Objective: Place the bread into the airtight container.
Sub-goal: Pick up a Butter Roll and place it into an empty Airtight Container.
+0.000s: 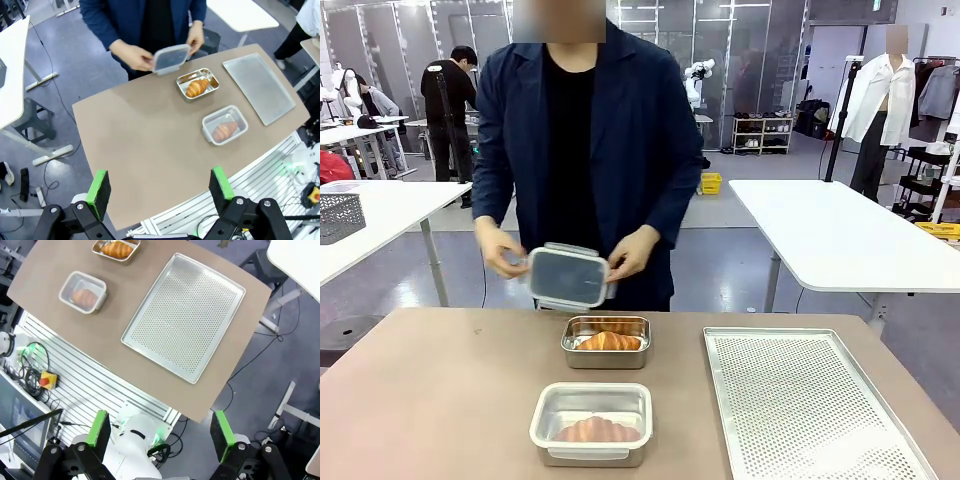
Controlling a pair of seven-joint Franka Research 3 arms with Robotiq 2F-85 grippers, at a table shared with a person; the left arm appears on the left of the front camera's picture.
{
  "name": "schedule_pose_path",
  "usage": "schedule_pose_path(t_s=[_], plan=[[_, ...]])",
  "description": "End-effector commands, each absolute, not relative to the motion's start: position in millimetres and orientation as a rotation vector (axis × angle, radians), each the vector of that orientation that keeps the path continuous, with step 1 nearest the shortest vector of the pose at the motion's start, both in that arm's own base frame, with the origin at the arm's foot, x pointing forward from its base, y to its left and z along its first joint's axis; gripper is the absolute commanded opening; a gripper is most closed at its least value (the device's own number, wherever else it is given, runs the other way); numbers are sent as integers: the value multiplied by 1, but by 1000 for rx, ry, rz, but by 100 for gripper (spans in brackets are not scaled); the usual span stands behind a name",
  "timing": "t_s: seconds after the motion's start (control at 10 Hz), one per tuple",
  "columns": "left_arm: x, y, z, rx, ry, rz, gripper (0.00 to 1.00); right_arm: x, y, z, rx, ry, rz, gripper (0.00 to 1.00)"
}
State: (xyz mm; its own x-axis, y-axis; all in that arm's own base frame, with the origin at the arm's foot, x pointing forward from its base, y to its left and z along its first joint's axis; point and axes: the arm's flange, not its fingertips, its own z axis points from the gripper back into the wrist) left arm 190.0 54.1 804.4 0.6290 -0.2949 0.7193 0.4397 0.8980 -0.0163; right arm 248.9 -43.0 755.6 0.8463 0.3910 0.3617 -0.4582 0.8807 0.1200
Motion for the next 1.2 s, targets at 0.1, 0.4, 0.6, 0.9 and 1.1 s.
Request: schedule_pose_path(t_s=[0.1, 0.4, 0.6, 0.9, 1.1], plan=[[190, 53, 805, -203, -787, -433, 100, 248, -45, 756, 203, -338, 460, 100], [190, 53, 805, -203, -787, -433, 100, 248, -45, 756, 203, -338, 460, 100], [190, 53, 805, -203, -787, -433, 100, 248, -45, 756, 203, -338, 460, 100], [190, 53, 805, -203, -787, -433, 100, 248, -45, 756, 203, -338, 460, 100], [190, 53, 805, -203, -787, -433, 100, 248, -45, 756, 203, -338, 460, 100]])
